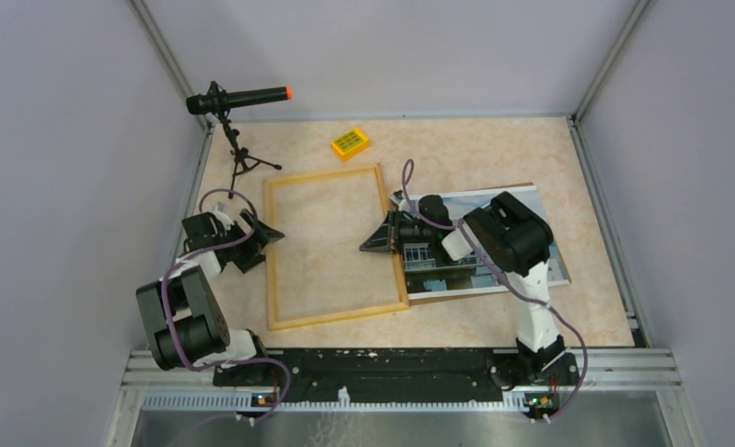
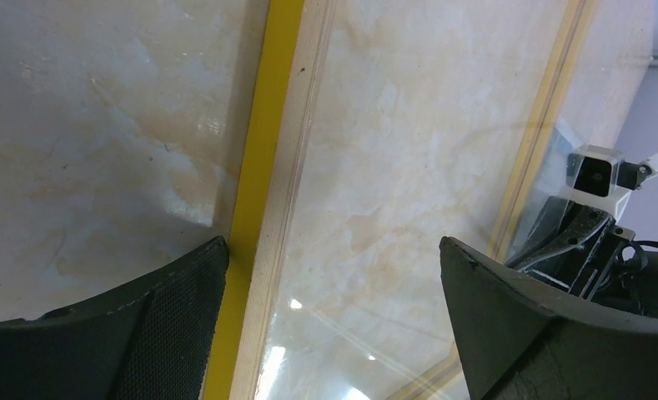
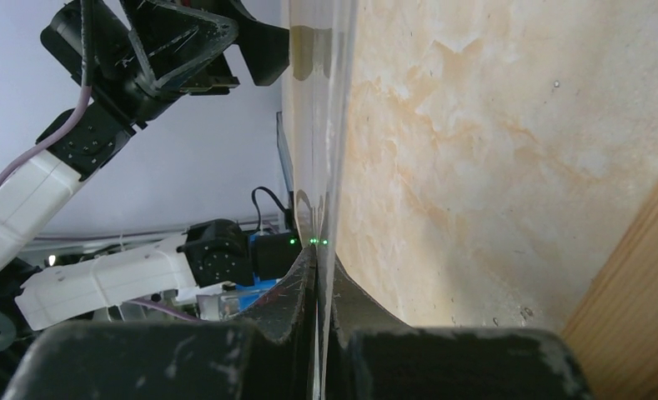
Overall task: Put the photo into the frame
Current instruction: Place the photo frame item in the photo frame.
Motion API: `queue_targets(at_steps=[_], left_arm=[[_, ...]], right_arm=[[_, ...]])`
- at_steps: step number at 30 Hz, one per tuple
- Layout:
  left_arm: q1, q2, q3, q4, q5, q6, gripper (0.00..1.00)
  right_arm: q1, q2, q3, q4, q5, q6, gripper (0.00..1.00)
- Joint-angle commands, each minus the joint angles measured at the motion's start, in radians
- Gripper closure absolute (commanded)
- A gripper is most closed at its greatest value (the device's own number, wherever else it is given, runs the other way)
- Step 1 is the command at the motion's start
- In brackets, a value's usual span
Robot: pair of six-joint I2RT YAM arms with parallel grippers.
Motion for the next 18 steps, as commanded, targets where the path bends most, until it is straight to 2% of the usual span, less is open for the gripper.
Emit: queue_targets(at_steps=[1,12,18], left_arm=[[-0.004,-0.014,0.010,0.002,0.027,0.003,0.02],[-0.003,-0.013,0.009,0.005,0.029,0.001,0.02],[-0.004,-0.003,0.007,0.011,0.037,-0.001,0.02]], right_arm=[[-0.005,-0.065,-0.031,0.012,0.048,-0.043,1.00],[-0.005,-0.065,-0.029,-0.010,0.013,-0.055,1.00],[-0.005,-0.031,-0.010,0.039,-0.049,-0.005,1.00]])
